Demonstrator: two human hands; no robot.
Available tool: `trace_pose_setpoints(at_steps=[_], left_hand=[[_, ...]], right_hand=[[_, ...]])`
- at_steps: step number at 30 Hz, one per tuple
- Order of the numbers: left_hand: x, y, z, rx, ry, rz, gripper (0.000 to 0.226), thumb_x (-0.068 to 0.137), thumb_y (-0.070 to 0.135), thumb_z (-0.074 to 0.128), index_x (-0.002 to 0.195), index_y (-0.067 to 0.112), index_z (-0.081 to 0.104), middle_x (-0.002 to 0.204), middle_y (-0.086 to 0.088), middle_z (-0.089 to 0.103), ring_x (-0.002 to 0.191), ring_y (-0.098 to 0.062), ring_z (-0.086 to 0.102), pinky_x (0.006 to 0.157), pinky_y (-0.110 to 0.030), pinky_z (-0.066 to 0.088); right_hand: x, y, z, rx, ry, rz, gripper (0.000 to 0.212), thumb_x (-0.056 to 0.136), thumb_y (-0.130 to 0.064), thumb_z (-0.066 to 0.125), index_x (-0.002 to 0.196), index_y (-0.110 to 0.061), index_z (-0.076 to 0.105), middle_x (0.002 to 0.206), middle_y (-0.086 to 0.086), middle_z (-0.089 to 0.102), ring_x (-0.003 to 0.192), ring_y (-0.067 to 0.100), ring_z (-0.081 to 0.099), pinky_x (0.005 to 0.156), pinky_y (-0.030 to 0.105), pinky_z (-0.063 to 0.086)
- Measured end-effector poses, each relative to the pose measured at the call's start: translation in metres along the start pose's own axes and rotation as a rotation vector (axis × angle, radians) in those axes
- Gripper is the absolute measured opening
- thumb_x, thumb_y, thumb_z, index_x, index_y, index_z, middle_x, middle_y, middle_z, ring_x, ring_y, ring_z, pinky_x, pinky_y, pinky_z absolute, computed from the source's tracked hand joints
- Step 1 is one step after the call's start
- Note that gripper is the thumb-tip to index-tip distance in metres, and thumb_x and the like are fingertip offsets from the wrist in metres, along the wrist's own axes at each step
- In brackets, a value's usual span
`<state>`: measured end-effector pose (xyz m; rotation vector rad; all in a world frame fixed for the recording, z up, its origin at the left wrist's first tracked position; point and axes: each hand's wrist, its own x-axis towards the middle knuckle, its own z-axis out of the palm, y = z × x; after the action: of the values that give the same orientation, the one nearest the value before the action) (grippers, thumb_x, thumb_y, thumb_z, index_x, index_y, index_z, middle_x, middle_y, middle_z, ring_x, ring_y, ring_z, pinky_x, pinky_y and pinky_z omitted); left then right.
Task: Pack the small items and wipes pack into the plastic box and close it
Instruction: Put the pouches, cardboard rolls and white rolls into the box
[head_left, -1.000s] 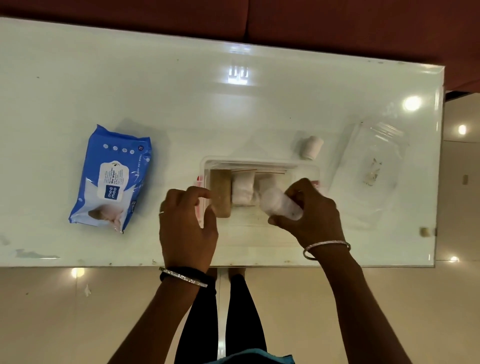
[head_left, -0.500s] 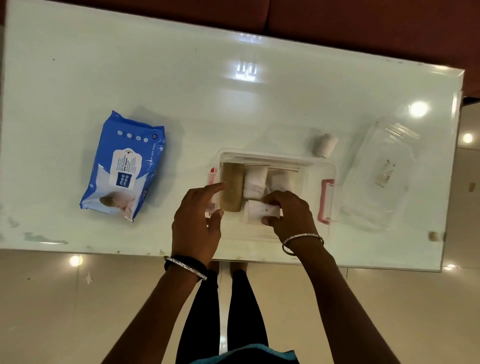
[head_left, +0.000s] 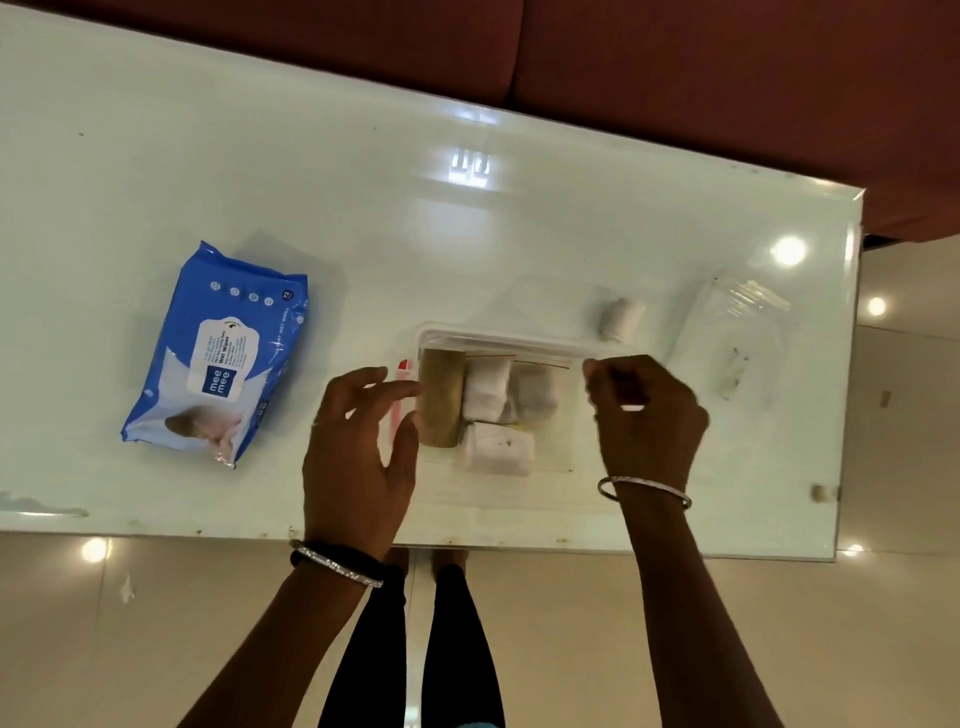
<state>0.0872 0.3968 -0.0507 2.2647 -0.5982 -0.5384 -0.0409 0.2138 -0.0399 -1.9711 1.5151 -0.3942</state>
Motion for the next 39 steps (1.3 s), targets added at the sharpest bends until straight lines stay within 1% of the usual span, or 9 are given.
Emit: trace_pose_setpoints(at_steps=[5, 8, 11, 19, 23, 26, 32, 36, 39], left_hand=[[0.026, 0.008, 0.004, -0.002, 0.039, 0.036, 0.028, 0.087, 0.016, 0.063, 0.115, 0.016, 0.063, 0.118, -0.004, 0.059, 0.105, -0.017, 0.059, 0.079, -0.038, 0.057], [0.037, 0.008, 0.008, -0.004, 0.022, 0.001, 0.03, 0.088, 0.014, 0.062, 0.117, 0.016, 0.062, 0.119, -0.005, 0.06, 0.097, -0.015, 0.062, 0.075, -0.028, 0.055], [0.042, 0.007, 0.012, -0.018, 0.015, -0.026, 0.031, 0.087, 0.011, 0.062, 0.117, 0.018, 0.061, 0.117, -0.002, 0.063, 0.091, -0.012, 0.063, 0.072, -0.027, 0.055], [0.042, 0.009, 0.013, 0.009, 0.012, -0.03, 0.032, 0.087, 0.01, 0.063, 0.118, 0.018, 0.06, 0.114, -0.002, 0.064, 0.091, -0.01, 0.061, 0.073, -0.032, 0.056], [0.039, 0.02, 0.011, 0.086, 0.086, 0.029, 0.026, 0.087, 0.013, 0.064, 0.113, 0.015, 0.063, 0.112, -0.006, 0.066, 0.1, -0.02, 0.061, 0.086, -0.036, 0.05], [0.034, 0.038, 0.005, 0.021, 0.135, 0.1, 0.023, 0.088, 0.017, 0.061, 0.111, 0.017, 0.064, 0.104, 0.001, 0.066, 0.092, -0.009, 0.059, 0.08, -0.03, 0.05], [0.018, 0.082, 0.004, -0.426, -0.15, -0.024, 0.026, 0.082, 0.037, 0.069, 0.105, 0.025, 0.068, 0.081, 0.014, 0.07, 0.077, -0.002, 0.067, 0.06, -0.009, 0.051], [0.011, 0.088, 0.015, -0.458, -0.343, -0.154, 0.045, 0.066, 0.055, 0.069, 0.103, 0.03, 0.069, 0.084, 0.013, 0.072, 0.078, 0.0, 0.067, 0.061, -0.017, 0.056], [0.009, 0.085, 0.02, -0.499, -0.365, -0.184, 0.028, 0.069, 0.05, 0.068, 0.091, 0.034, 0.071, 0.077, 0.013, 0.072, 0.075, -0.003, 0.068, 0.06, -0.023, 0.059]], right_hand=[[0.053, 0.019, -0.002, -0.029, 0.206, 0.134, 0.016, 0.086, -0.026, 0.067, 0.083, -0.011, 0.072, 0.073, -0.003, 0.07, 0.061, -0.001, 0.06, 0.066, 0.0, 0.036], [0.092, 0.041, 0.013, 0.0, 0.019, 0.42, 0.028, 0.082, -0.034, 0.072, 0.098, -0.011, 0.072, 0.095, 0.009, 0.075, 0.087, 0.023, 0.072, 0.089, 0.027, 0.052], [0.12, 0.051, 0.026, 0.04, -0.174, 0.644, 0.059, 0.064, -0.051, 0.083, 0.107, -0.012, 0.068, 0.107, 0.014, 0.072, 0.095, 0.031, 0.071, 0.091, 0.044, 0.056], [0.14, 0.052, 0.037, 0.202, -0.19, 0.633, 0.046, 0.058, -0.024, 0.092, 0.095, -0.006, 0.069, 0.091, 0.014, 0.071, 0.075, 0.031, 0.069, 0.084, 0.047, 0.059], [0.109, 0.023, 0.011, 0.568, -0.188, 0.457, 0.041, 0.067, -0.01, 0.085, 0.106, -0.005, 0.07, 0.102, 0.016, 0.073, 0.097, 0.031, 0.072, 0.083, 0.041, 0.06], [0.066, -0.003, -0.01, 0.703, -0.248, 0.347, 0.038, 0.069, -0.01, 0.082, 0.105, -0.008, 0.071, 0.101, 0.012, 0.076, 0.097, 0.027, 0.073, 0.084, 0.036, 0.059], [-0.005, -0.024, -0.038, 0.803, -0.387, 0.33, 0.041, 0.067, -0.015, 0.086, 0.104, -0.011, 0.071, 0.095, 0.009, 0.077, 0.084, 0.018, 0.074, 0.061, 0.017, 0.054], [-0.027, -0.024, -0.039, 0.83, -0.465, 0.329, 0.043, 0.065, -0.018, 0.083, 0.105, -0.01, 0.072, 0.099, 0.012, 0.077, 0.09, 0.026, 0.073, 0.074, 0.028, 0.058], [-0.033, -0.018, -0.038, 0.825, -0.479, 0.355, 0.042, 0.066, -0.012, 0.082, 0.106, -0.007, 0.071, 0.1, 0.015, 0.076, 0.092, 0.034, 0.073, 0.076, 0.032, 0.058]])
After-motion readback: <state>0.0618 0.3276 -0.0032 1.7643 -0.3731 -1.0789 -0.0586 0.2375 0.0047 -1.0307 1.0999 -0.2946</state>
